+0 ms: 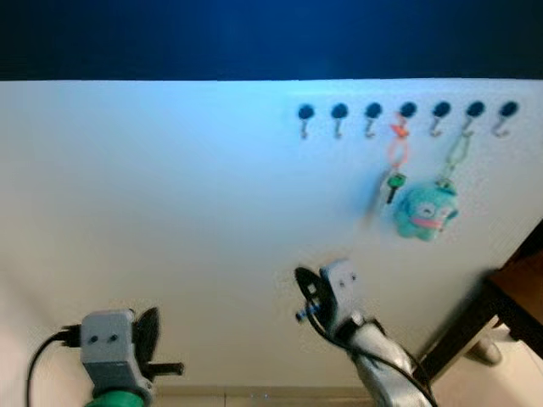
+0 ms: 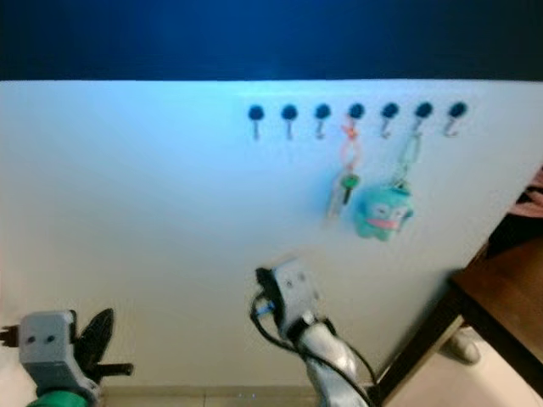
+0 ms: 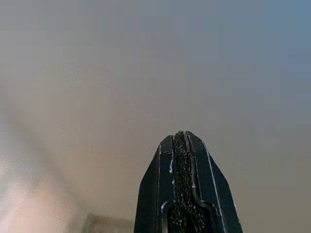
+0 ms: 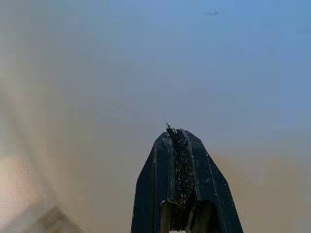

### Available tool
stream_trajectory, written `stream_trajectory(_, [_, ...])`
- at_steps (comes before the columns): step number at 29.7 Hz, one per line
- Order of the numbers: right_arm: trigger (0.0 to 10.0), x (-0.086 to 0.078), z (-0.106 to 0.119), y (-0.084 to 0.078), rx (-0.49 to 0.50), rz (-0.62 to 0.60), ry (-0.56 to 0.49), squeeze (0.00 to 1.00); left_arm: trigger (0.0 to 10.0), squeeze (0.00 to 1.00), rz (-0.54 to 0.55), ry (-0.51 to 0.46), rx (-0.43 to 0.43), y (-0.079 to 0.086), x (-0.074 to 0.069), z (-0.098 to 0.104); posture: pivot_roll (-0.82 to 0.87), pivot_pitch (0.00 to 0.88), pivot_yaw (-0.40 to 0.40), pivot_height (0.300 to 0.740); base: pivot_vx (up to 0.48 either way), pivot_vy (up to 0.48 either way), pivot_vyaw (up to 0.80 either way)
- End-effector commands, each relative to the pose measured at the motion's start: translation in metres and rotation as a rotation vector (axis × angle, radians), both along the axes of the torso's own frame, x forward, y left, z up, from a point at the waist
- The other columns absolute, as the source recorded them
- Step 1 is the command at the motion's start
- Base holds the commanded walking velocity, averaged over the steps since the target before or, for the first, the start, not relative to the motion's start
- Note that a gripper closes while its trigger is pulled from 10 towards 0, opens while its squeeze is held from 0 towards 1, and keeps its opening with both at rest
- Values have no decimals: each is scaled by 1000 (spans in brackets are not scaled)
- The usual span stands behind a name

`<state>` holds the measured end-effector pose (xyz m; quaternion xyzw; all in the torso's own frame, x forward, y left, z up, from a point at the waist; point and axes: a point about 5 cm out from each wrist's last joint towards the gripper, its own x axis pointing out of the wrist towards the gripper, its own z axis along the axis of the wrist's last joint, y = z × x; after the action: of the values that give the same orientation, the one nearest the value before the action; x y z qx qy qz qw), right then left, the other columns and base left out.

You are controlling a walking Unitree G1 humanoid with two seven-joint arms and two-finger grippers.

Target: Hang keys on a hook

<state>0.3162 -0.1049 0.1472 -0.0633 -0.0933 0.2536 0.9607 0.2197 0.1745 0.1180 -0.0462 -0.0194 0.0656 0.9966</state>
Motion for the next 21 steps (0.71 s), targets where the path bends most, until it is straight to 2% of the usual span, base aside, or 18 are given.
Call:
stream_trajectory(1, [10000,-2,-6,-3,16,-6,36,0,10000,0,-6,26,3,-1,0,-5,-68,75,97,740,0,0,0])
stream_trajectory(6, [10000,0,0,-4,39,-1,33,0,10000,0,-14,21,-10,-3,1,-2,-75,80,97,740,0,0,0])
stream_trajectory(10, [10000,5,28,0,63,34,-31,0,10000,0,-12,23,-4,-5,4,-2,-90,86,100,740,0,0,0])
stream_trajectory(17, [10000,13,56,-3,116,24,-92,0,10000,0,-19,20,3,-8,8,1,-97,84,97,740,0,0,0])
stream_trajectory(21, [10000,14,70,3,133,97,-111,0,10000,0,-29,7,-2,-10,10,4,-105,84,100,740,0,0,0])
